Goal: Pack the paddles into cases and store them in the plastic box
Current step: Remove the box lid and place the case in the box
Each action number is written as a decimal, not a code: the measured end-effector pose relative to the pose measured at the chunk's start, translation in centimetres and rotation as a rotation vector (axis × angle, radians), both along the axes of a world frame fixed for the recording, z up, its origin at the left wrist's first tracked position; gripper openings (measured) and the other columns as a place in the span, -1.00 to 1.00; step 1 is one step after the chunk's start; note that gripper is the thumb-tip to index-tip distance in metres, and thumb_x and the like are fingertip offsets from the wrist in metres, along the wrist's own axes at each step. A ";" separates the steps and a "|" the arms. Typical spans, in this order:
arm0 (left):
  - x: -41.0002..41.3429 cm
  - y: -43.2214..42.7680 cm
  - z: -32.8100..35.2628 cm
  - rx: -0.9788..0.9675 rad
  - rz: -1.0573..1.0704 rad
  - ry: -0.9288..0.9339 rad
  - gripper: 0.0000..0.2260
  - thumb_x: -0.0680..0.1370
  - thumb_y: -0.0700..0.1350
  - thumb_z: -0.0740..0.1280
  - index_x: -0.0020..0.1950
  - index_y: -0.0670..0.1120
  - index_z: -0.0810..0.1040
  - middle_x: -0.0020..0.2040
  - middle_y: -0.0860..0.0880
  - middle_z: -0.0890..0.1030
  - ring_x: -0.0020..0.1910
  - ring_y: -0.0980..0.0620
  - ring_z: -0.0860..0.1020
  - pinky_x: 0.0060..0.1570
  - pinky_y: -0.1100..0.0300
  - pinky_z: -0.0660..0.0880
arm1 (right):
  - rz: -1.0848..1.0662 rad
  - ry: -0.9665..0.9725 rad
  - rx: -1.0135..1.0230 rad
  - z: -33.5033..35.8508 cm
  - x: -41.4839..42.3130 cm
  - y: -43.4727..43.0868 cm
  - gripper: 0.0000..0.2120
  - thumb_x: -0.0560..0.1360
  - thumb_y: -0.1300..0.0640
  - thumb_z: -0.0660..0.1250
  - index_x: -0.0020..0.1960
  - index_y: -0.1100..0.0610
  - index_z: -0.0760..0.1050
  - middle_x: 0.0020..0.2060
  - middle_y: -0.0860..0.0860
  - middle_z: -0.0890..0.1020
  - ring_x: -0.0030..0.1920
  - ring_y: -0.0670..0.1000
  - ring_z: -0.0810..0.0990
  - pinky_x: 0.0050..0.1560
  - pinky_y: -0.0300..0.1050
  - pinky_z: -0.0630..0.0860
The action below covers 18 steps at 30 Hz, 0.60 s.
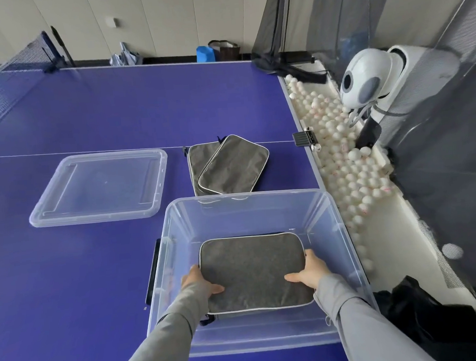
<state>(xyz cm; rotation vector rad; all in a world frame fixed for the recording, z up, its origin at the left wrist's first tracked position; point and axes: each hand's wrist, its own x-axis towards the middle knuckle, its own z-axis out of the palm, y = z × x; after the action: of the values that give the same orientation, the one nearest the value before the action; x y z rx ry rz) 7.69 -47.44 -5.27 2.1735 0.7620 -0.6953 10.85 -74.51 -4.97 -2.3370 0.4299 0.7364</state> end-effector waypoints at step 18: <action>0.0 -0.1 0.1 0.044 -0.056 -0.033 -0.29 0.32 0.00 0.55 0.35 -0.19 0.33 0.28 -0.16 0.36 0.28 -0.13 0.42 0.25 0.12 0.37 | 0.040 -0.003 -0.042 0.5 -0.1 0.1 -0.25 0.28 0.03 0.57 0.29 0.25 0.27 0.28 0.18 0.43 0.31 0.15 0.42 0.29 -0.05 0.36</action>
<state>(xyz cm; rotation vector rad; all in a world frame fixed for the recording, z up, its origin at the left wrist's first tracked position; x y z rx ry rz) 7.67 -47.56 -5.21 2.2479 0.7079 -0.6754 10.74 -74.40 -4.45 -2.3915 0.4024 0.7491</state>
